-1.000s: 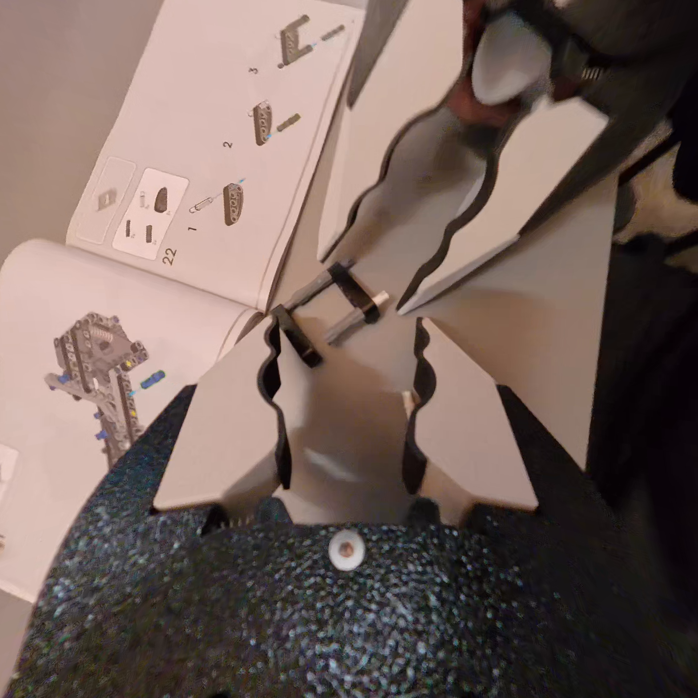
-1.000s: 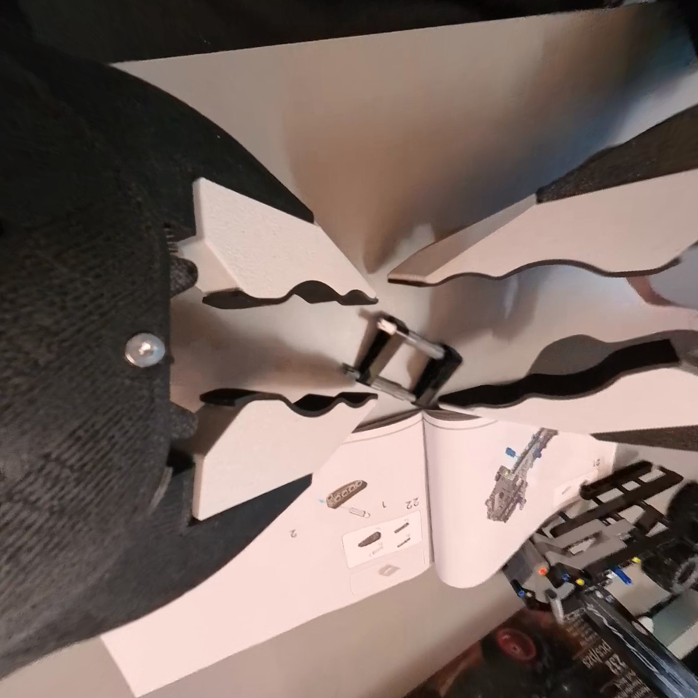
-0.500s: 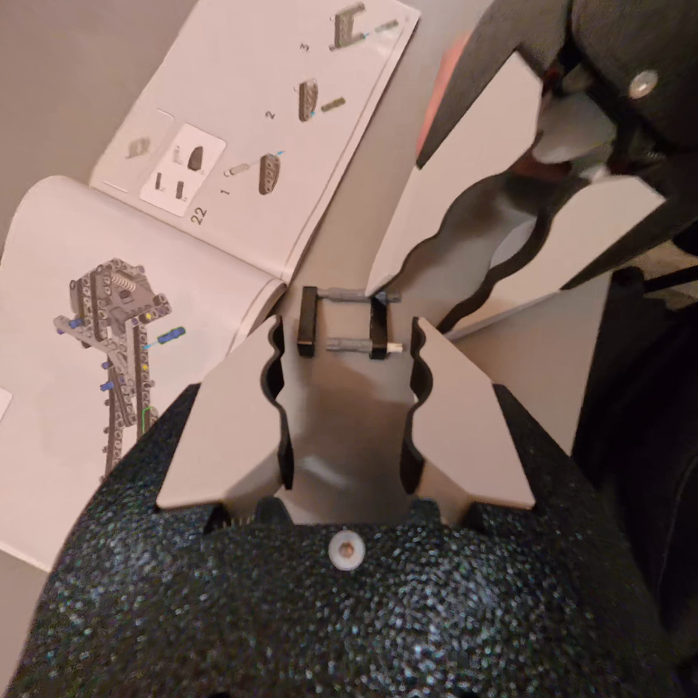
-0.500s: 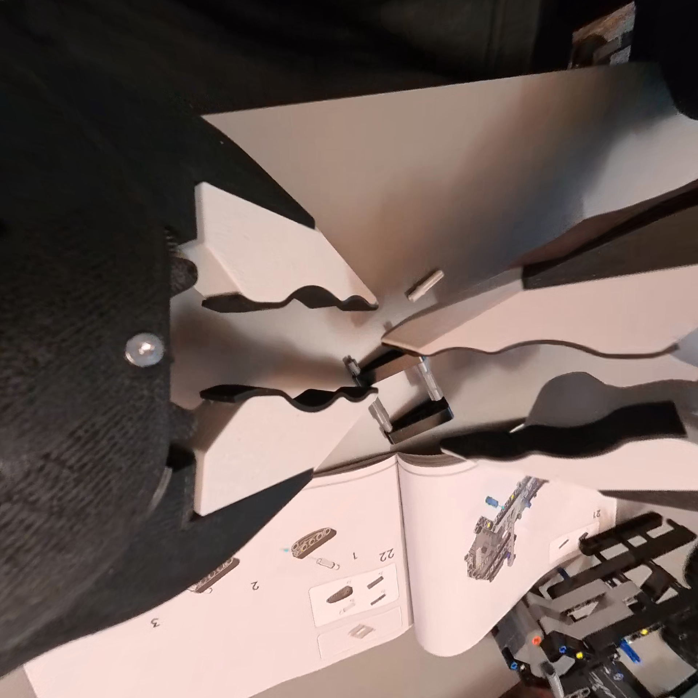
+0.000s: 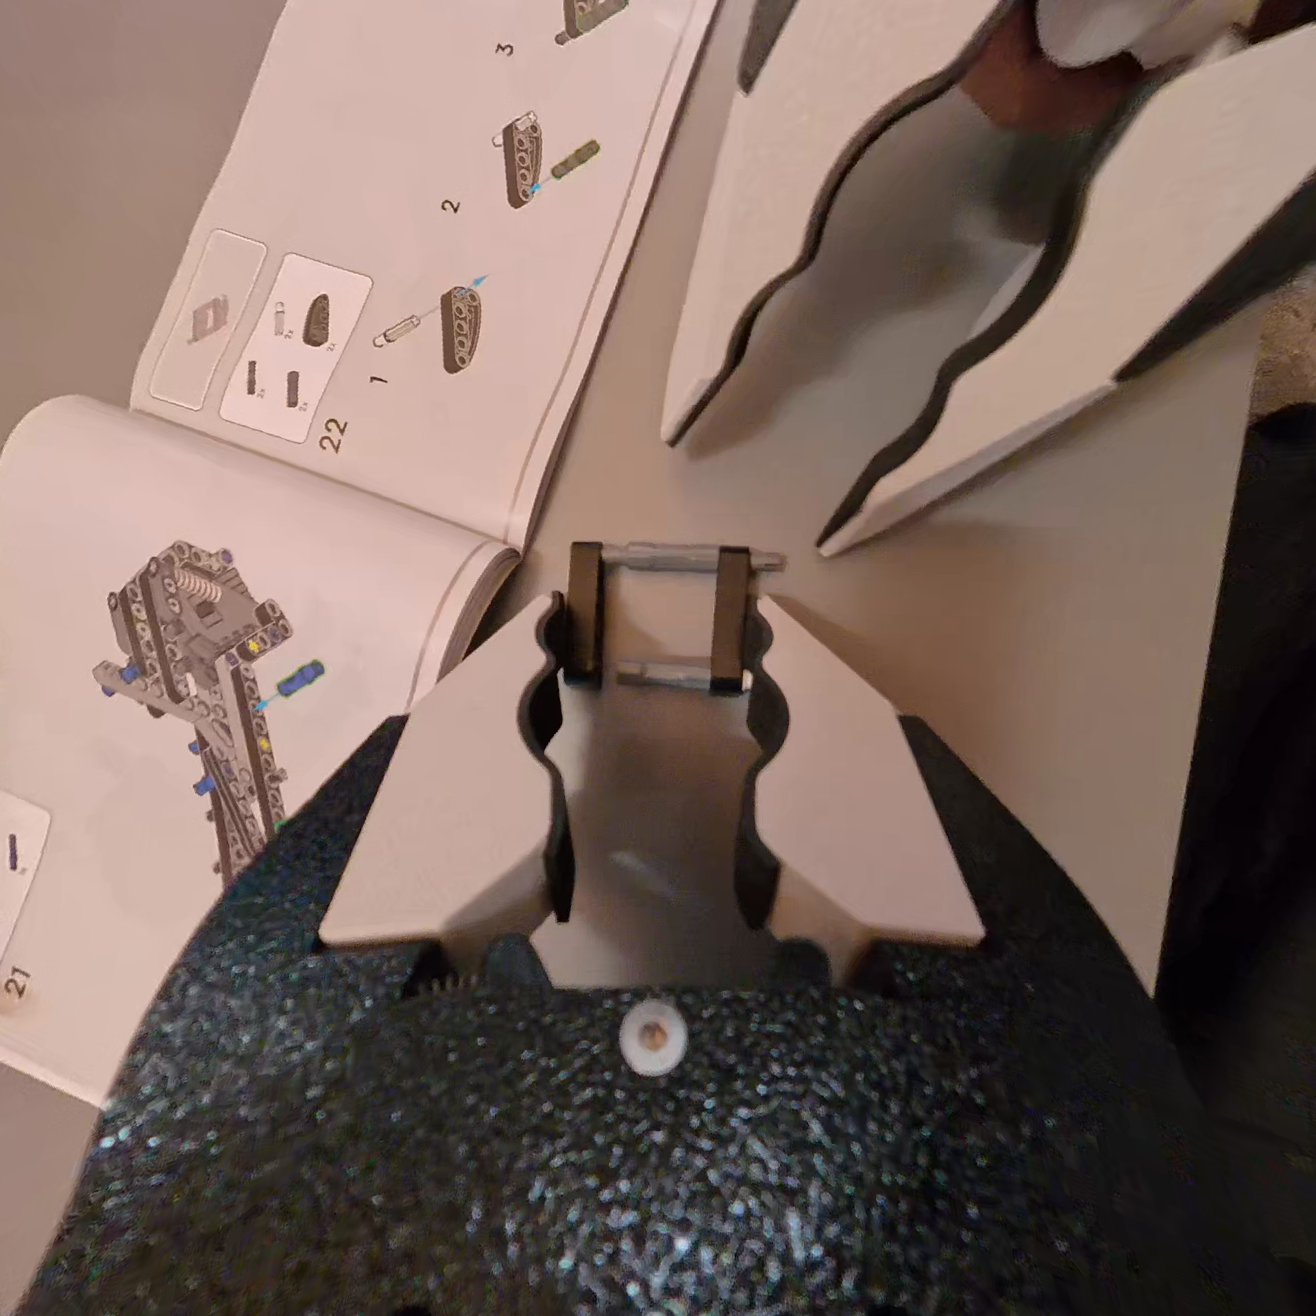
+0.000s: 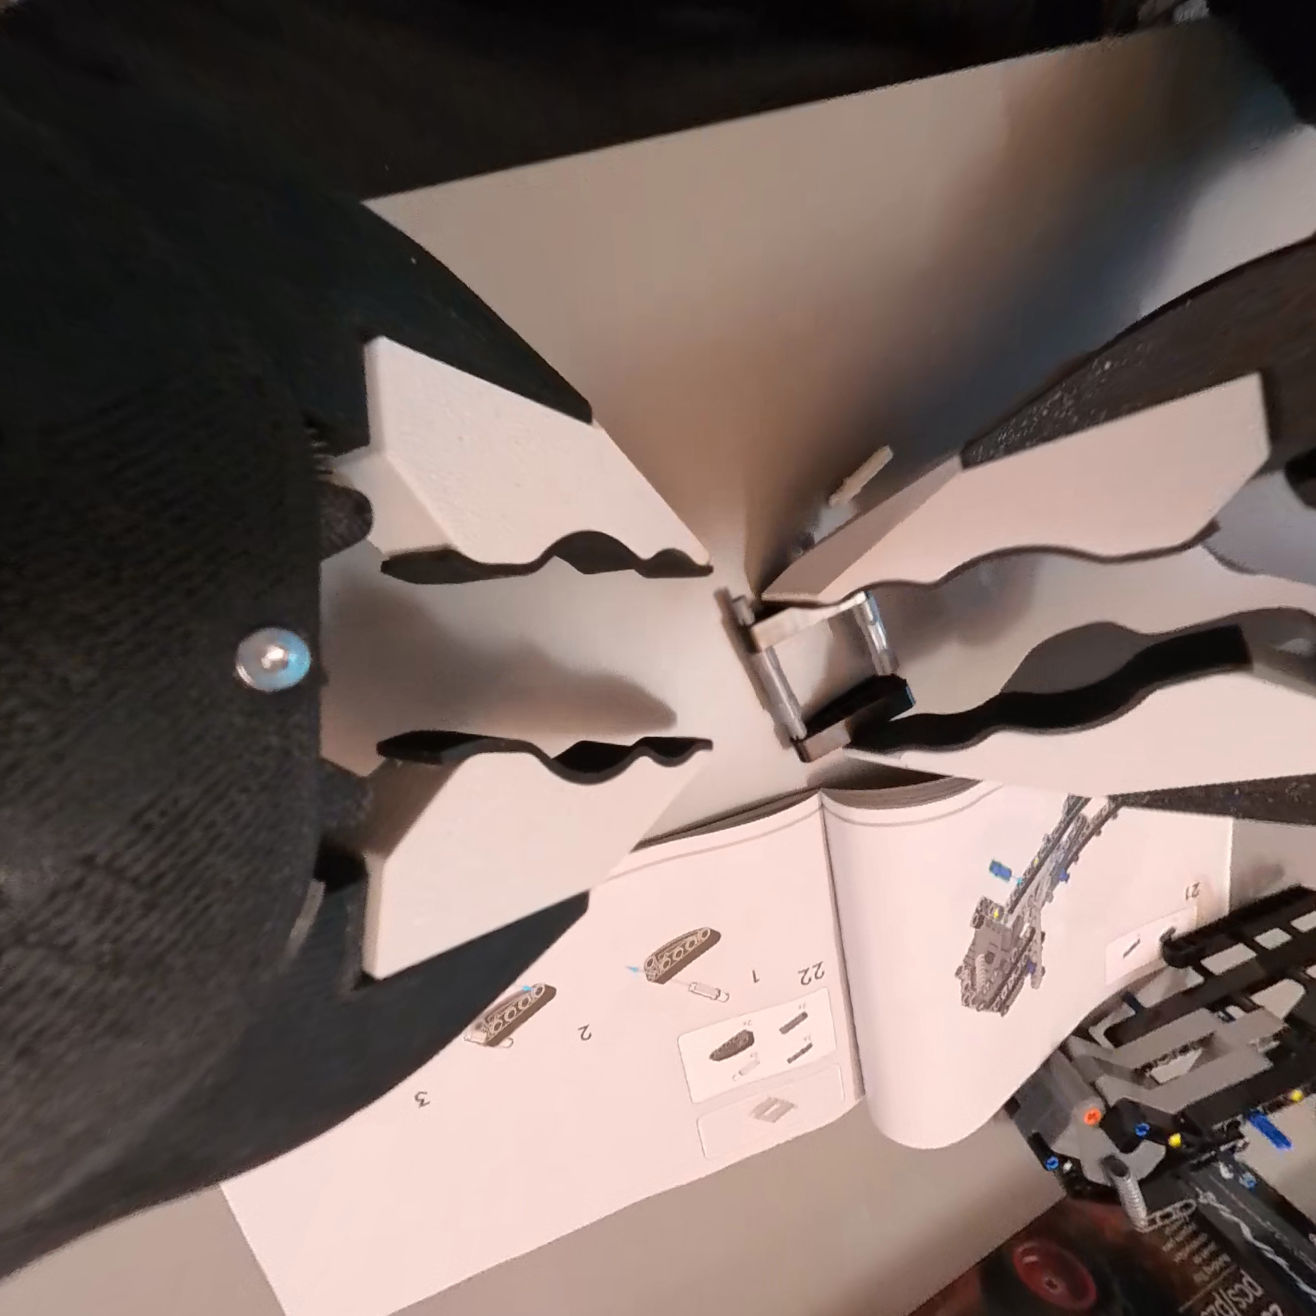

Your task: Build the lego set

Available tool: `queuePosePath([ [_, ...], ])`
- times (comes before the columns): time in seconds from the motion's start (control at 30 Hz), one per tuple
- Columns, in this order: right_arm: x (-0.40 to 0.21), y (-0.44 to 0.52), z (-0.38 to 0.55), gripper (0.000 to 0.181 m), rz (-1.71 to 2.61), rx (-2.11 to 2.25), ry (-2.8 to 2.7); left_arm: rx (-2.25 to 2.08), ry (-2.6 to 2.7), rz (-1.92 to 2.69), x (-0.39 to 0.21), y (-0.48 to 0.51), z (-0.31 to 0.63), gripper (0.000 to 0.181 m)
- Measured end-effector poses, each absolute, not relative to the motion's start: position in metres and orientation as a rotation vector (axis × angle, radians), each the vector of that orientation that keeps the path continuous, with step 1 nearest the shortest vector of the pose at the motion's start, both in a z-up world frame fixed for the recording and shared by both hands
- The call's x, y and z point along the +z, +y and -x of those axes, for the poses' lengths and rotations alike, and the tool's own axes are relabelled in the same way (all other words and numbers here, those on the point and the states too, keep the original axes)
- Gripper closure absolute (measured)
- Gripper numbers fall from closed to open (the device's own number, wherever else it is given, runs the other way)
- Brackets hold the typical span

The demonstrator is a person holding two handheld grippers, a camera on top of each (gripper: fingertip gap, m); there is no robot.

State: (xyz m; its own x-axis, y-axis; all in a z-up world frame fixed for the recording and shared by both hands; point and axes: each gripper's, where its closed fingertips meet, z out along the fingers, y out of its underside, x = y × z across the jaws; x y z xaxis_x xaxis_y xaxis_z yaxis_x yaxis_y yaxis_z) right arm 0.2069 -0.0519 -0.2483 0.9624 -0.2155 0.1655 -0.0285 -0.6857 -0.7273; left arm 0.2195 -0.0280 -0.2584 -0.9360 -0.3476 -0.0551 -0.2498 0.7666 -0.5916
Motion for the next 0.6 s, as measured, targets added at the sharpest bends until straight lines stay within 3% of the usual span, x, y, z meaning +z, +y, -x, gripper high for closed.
queuePosePath([
  [0.03, -0.2487, -0.0522, -0.2095, 0.139, 2.308, -0.317, 0.178, -0.913, 2.804, 0.448, -0.2582, -0.0278, -0.2192, 0.133],
  [0.6, -0.2511, -0.0452, -0.2096, 0.133, 2.263, -0.291, 0.157, -1.126, 2.842, 0.267, -0.259, -0.037, -0.2122, 0.136],
])
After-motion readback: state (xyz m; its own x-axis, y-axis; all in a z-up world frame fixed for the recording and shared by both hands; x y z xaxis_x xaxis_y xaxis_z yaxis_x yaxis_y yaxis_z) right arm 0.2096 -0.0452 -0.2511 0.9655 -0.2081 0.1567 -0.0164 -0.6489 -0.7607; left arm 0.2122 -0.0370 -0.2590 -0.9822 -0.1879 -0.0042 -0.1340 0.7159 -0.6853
